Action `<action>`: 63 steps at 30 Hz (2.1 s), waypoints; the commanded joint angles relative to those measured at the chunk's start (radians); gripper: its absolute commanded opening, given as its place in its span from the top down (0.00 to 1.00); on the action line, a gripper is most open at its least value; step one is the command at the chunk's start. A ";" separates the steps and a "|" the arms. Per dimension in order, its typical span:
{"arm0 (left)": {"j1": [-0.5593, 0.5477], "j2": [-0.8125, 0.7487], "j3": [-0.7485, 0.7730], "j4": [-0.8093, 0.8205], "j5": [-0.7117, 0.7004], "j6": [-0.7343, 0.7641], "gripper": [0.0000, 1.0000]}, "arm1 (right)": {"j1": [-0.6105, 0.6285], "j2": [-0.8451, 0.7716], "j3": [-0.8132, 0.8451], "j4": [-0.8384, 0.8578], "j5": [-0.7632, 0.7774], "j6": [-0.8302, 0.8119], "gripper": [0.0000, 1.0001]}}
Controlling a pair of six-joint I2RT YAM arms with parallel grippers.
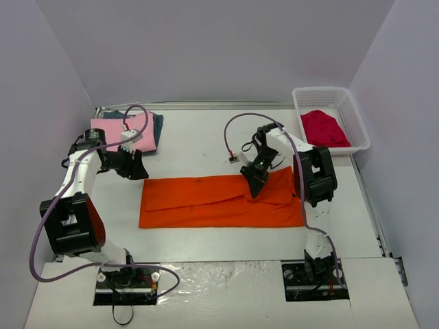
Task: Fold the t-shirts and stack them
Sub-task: Fold the other side of the tshirt into a rectangle, then rotate the tshirt 90 degrees
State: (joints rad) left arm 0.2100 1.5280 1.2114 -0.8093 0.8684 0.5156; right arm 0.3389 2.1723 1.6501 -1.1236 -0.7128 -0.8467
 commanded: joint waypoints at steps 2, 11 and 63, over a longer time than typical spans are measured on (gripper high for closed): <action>0.005 -0.009 -0.003 -0.004 0.035 0.003 0.56 | 0.049 -0.059 -0.039 -0.061 0.018 -0.015 0.97; 0.005 -0.006 -0.007 -0.008 0.034 0.009 0.56 | 0.088 -0.002 -0.092 -0.059 0.041 -0.029 0.69; -0.524 0.305 -0.092 0.194 -0.839 -0.028 0.98 | -0.330 0.021 -0.173 0.239 0.401 0.185 1.00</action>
State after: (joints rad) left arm -0.3119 1.8103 1.1736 -0.5617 0.1429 0.4553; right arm 0.0341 2.1063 1.4342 -0.9520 -0.4152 -0.6670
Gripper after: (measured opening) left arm 0.027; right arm 0.002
